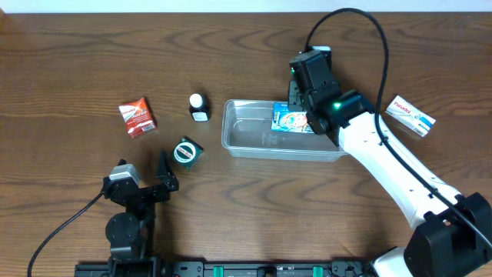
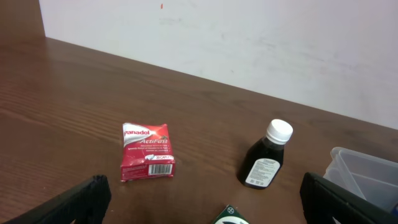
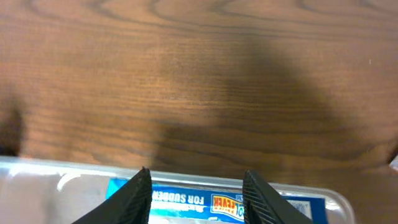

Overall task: Pack container
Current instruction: 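Push the blue-white box flat inside the container with the right gripper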

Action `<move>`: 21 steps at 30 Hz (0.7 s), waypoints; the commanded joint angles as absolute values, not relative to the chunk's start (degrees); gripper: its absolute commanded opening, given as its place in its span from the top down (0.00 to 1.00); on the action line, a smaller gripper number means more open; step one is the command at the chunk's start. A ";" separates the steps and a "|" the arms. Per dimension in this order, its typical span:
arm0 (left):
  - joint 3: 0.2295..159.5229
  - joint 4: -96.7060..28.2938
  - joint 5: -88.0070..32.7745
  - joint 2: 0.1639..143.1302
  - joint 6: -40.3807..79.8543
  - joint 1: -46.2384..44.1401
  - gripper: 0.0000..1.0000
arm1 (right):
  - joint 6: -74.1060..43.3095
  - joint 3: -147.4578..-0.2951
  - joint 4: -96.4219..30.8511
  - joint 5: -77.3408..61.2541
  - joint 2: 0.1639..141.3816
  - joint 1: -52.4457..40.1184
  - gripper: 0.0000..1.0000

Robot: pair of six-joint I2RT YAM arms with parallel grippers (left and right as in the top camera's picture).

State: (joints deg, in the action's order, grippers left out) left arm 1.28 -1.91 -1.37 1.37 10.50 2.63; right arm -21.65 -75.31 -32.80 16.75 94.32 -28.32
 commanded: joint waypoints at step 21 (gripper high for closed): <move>0.23 -4.05 -0.86 1.37 10.17 2.98 0.02 | -14.31 -76.01 -34.00 11.53 100.57 -24.71 0.63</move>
